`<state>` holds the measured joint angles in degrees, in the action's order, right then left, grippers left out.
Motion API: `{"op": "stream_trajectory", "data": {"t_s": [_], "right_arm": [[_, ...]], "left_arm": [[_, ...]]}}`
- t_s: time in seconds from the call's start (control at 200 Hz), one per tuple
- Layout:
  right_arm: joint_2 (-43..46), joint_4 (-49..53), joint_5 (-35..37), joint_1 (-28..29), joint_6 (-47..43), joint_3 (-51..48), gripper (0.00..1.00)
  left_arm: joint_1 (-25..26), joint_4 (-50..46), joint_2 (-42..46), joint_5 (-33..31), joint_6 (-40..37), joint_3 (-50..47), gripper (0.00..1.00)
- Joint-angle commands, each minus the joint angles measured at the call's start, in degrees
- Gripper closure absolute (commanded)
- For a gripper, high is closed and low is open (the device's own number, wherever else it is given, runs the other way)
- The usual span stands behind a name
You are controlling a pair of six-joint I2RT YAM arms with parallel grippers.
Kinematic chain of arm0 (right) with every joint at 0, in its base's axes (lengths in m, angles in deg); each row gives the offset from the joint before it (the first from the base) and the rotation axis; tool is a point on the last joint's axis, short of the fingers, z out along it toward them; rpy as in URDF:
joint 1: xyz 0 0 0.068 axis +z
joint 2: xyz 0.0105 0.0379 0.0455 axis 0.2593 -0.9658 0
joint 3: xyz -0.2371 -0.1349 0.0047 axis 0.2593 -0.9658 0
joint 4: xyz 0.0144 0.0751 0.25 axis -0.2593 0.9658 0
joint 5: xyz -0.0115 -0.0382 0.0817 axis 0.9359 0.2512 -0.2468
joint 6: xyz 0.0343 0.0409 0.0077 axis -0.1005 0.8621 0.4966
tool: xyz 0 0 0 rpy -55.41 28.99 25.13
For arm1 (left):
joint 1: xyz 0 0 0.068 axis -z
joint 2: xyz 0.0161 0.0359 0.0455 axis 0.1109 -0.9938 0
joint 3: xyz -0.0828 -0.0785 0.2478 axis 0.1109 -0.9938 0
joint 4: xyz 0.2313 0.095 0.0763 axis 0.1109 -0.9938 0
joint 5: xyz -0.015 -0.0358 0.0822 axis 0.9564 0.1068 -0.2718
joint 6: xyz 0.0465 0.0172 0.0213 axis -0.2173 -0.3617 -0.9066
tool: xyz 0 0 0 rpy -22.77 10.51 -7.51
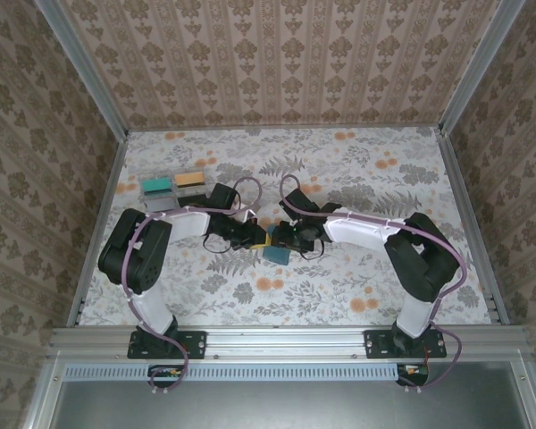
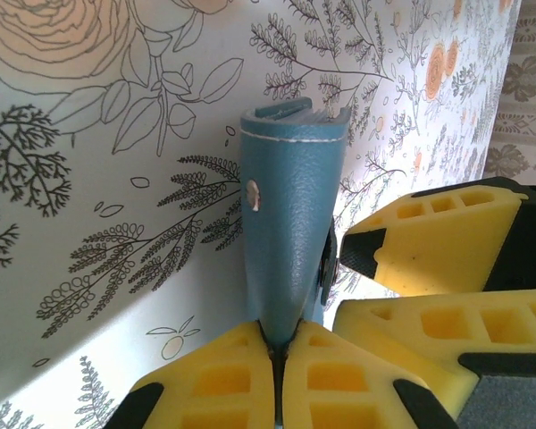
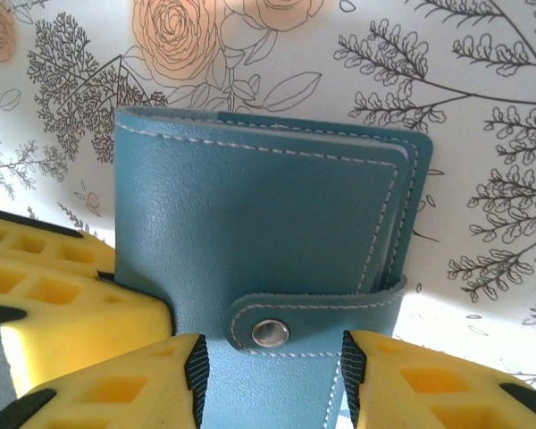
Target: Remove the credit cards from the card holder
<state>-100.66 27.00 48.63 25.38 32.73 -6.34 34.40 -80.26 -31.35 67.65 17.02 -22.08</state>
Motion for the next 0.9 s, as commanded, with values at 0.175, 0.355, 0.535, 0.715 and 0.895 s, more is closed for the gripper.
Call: {"op": "stream_trajectory", "data": {"t_s": [0.175,0.355,0.535,0.715,0.895], "right_arm": [[-3.9,4.0,2.5,0.0,0.6,4.5,0.6],[-4.0,5.4,5.5,-0.1,1.6,3.4,0.7],[-1.7,7.3,9.8,-0.1,3.5,0.9,0.83],[1.2,10.6,15.2,-0.4,5.3,-0.7,0.88],[0.9,12.0,14.5,-0.8,4.8,-0.3,0.82]], "left_arm": [[0.2,1.5,1.8,2.8,0.3,-0.6,1.0],[0.2,1.5,2.0,1.5,0.8,-0.8,1.0],[0.0,-0.3,2.6,-1.7,0.6,-0.7,1.0],[-0.5,-1.1,2.4,-3.2,0.8,-1.0,1.0],[-0.5,-1.2,2.5,-4.1,1.6,-0.9,1.0]]}}
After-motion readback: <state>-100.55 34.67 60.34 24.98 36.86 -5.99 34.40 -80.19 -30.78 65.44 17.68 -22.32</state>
